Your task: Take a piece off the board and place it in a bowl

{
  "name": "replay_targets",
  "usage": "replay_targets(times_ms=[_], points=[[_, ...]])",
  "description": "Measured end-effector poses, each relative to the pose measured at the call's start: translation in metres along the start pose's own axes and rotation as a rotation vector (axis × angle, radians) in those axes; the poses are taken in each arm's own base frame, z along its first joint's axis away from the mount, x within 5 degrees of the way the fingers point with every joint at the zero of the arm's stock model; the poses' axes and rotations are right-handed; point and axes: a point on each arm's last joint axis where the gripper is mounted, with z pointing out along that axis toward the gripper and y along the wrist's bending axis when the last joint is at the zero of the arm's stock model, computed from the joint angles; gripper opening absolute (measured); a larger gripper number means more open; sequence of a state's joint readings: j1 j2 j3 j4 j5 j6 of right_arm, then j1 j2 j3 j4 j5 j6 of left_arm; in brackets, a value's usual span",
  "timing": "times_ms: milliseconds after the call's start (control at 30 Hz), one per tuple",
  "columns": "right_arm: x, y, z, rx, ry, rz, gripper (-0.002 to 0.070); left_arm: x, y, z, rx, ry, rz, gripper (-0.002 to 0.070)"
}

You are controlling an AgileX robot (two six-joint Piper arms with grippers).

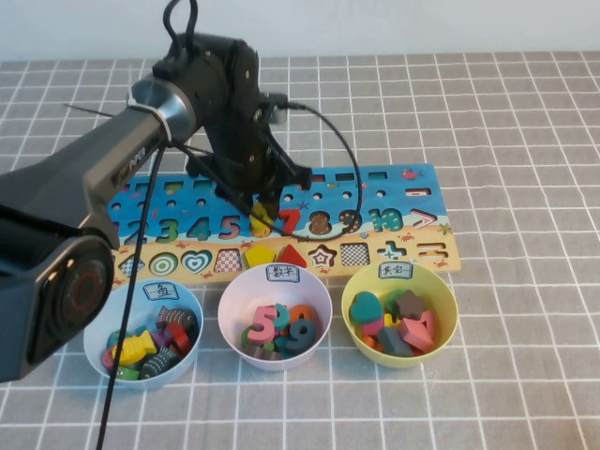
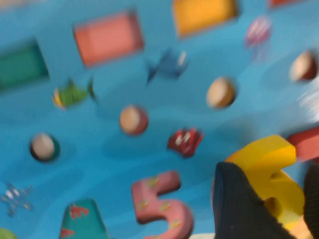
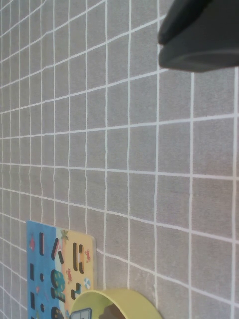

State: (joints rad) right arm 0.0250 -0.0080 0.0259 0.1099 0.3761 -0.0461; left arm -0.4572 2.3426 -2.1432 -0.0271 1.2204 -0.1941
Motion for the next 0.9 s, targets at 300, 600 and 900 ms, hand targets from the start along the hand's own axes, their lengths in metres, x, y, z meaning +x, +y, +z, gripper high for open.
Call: replay_targets(times_ms=[300,600,900], points=[[0.0,0.0,0.0,-0.001,0.0,0.002,-0.0017,-0.007,-0.003,-0.05,0.021,-0.114,0.047,0.0232],[0.0,0.0,0.0,-0.001,0.0,0.002,-0.0017,0.025,-0.007,-0.132,0.025,-0.203,0.147,0.0232],[0.0,0.0,0.0,-0.001,0.0,0.003,-0.0017,0.097,0.0,-0.175,0.01,-0.162,0.203,0.0231]])
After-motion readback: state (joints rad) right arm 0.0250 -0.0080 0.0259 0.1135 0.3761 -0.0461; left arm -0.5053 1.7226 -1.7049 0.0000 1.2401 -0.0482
